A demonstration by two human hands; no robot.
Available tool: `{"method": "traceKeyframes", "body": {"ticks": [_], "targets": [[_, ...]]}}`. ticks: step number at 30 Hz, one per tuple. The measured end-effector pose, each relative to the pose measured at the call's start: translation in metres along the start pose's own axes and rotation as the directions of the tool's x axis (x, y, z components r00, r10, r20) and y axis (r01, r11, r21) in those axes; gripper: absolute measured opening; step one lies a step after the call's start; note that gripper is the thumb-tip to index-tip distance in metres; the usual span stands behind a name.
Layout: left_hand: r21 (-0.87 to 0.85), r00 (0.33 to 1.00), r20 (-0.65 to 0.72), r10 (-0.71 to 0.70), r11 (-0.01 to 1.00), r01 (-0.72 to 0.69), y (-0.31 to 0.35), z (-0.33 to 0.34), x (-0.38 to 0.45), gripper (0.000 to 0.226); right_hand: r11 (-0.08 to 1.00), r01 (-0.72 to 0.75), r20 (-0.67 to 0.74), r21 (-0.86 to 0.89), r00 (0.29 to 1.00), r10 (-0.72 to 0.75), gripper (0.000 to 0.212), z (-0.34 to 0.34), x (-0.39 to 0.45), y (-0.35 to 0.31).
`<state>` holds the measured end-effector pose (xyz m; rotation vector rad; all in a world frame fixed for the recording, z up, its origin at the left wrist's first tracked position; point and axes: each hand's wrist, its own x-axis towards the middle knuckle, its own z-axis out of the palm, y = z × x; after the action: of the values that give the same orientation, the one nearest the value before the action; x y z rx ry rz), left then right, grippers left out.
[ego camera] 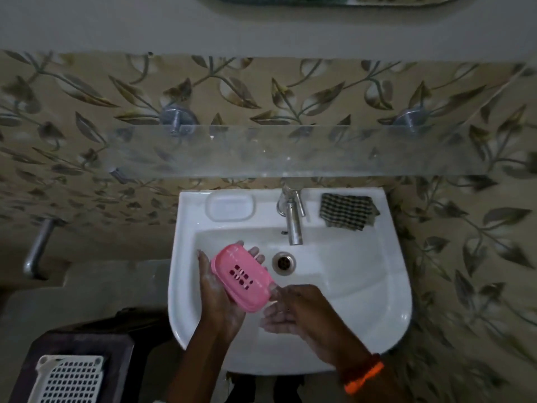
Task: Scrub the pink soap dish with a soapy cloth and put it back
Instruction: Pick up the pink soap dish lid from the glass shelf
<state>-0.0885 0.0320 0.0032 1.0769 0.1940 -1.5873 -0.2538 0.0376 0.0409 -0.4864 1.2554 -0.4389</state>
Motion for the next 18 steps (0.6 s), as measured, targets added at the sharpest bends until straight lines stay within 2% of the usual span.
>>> {"method": "traceKeyframes", "body": {"ticks": [2,3,4,5,6,7,8,11,14,18], "targets": [[0.005,0.993,0.012,-0.119,0.993,0.119,-0.004,0.0,0.003,0.085,0.958,0.002,-0.03,-0.285,0.999,-0.011,0.032,-0.045,0.008,-0.025],[0.012,0.986,0.02,-0.168,0.986,0.168,-0.005,0.001,0.004,0.087,0.91,0.064,-0.123,-0.411,0.984,-0.125,0.03,-0.068,0.016,-0.041],[0.022,0.975,0.032,-0.218,0.976,0.218,-0.008,0.0,0.005,0.089,0.82,0.133,-0.229,-0.556,0.925,-0.305,0.027,-0.091,0.03,-0.055],[0.026,0.962,0.058,-0.267,0.964,0.266,-0.01,0.001,0.005,0.091,0.685,0.171,-0.293,-0.708,0.812,-0.505,0.024,-0.11,0.045,-0.07],[0.029,0.946,0.093,-0.311,0.95,0.31,-0.012,0.002,0.004,0.092,0.536,0.197,-0.28,-0.821,0.68,-0.678,0.02,-0.121,0.059,-0.085],[0.035,0.93,0.125,-0.345,0.938,0.344,-0.014,0.003,0.004,0.091,0.402,0.215,-0.219,-0.89,0.572,-0.791,0.018,-0.128,0.076,-0.098],[0.046,0.917,0.151,-0.368,0.93,0.366,-0.016,0.005,0.004,0.089,0.318,0.211,-0.167,-0.925,0.526,-0.834,0.02,-0.132,0.093,-0.108],[0.103,0.895,0.17,-0.411,0.911,0.399,-0.023,0.008,0.008,0.084,0.253,0.1,-0.144,-0.962,0.603,-0.785,0.038,-0.131,0.13,-0.131],[0.159,0.89,0.189,-0.414,0.908,0.388,-0.023,0.009,0.01,0.082,0.112,-0.05,-0.117,-0.992,0.669,-0.734,0.036,-0.127,0.154,-0.132],[0.173,0.899,0.241,-0.366,0.928,0.331,-0.019,0.014,0.008,0.079,0.025,-0.168,-0.127,-0.986,0.635,-0.762,0.029,-0.133,0.173,-0.131]]}}
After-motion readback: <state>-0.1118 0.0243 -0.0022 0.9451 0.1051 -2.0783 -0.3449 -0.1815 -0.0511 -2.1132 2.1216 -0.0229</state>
